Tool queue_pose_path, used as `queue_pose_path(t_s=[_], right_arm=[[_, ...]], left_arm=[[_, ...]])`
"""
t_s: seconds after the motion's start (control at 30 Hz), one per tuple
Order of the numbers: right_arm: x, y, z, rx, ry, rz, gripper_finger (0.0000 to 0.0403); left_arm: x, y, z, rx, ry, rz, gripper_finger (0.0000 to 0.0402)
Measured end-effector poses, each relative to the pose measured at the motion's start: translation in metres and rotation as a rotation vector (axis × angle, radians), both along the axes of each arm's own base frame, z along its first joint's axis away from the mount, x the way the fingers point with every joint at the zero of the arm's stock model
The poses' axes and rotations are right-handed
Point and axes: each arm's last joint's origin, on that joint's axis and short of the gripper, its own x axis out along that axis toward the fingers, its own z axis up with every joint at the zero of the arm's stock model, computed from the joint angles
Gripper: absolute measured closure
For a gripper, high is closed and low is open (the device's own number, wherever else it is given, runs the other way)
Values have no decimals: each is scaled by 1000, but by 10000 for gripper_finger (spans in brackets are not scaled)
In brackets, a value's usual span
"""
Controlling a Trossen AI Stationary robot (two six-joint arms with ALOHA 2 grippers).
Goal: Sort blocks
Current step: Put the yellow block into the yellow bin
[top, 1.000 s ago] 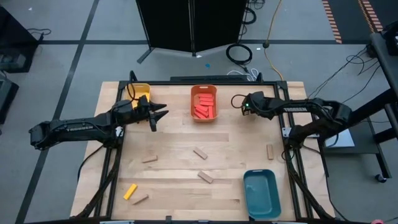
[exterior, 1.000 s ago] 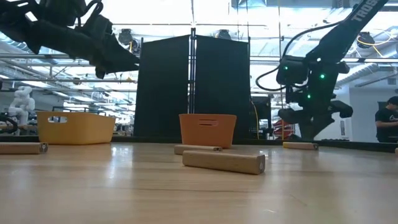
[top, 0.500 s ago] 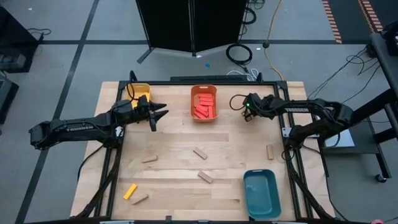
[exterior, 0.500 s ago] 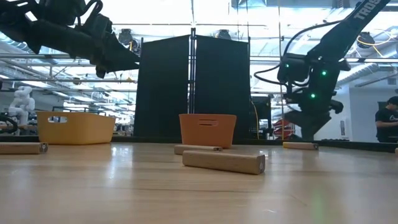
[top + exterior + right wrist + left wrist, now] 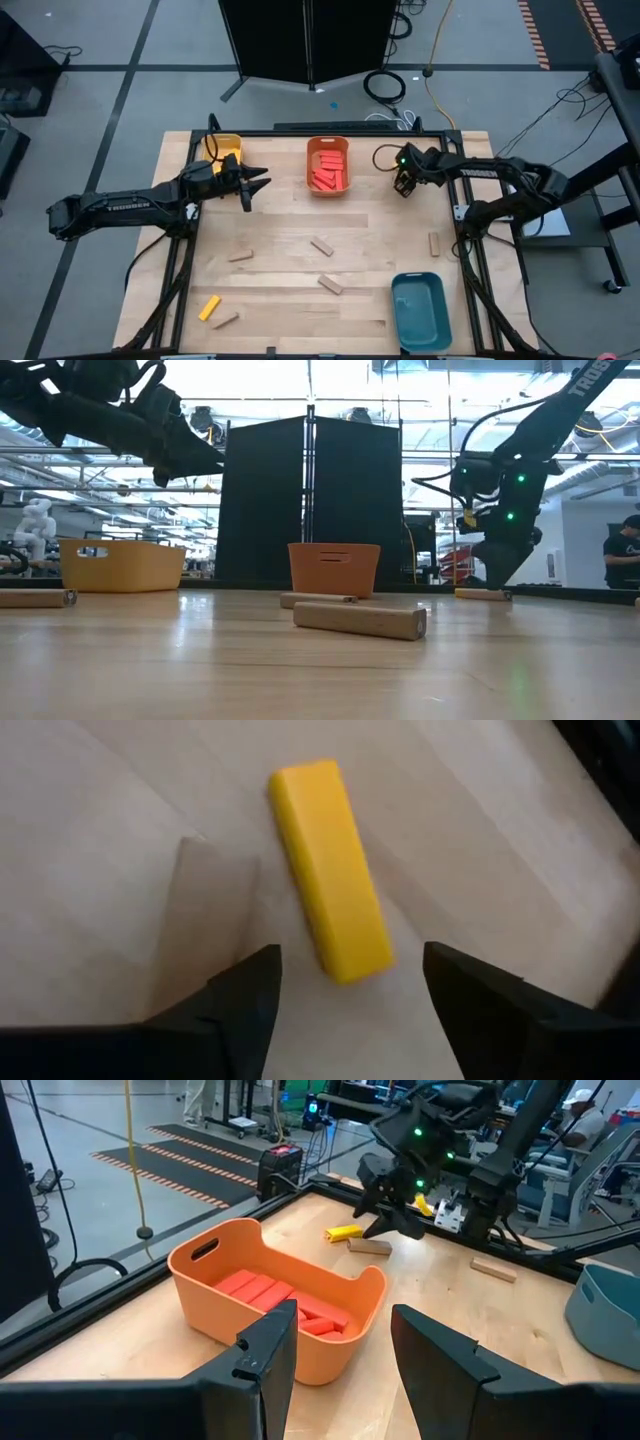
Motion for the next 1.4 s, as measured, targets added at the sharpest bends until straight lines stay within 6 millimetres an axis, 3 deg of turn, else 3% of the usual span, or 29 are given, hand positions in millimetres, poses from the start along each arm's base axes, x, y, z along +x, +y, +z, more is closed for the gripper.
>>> queue_pose_path(t_s=[0.33,0.57,0.93,1.07,1.2,1.4], right_arm=[[-23,-31,-3,83,-72,16,185],[-20,-30,-5,111,-82,60,214],[-13,-25,-9,175,-127,105,338],[-13,-24,-7,165,-141,74,342],[-15,-21,3,141,-173,55,326],[-6,-16,39,35,-312,67,331]], left_arm=[[0,0,0,-1,-4,1,242],[0,0,0,-1,-4,0,242],[0,0,1,-20,-22,-13,242],[0,0,1,-21,-22,-15,242],[0,0,1,-21,-21,-16,242],[2,-4,4,22,-45,-90,242]])
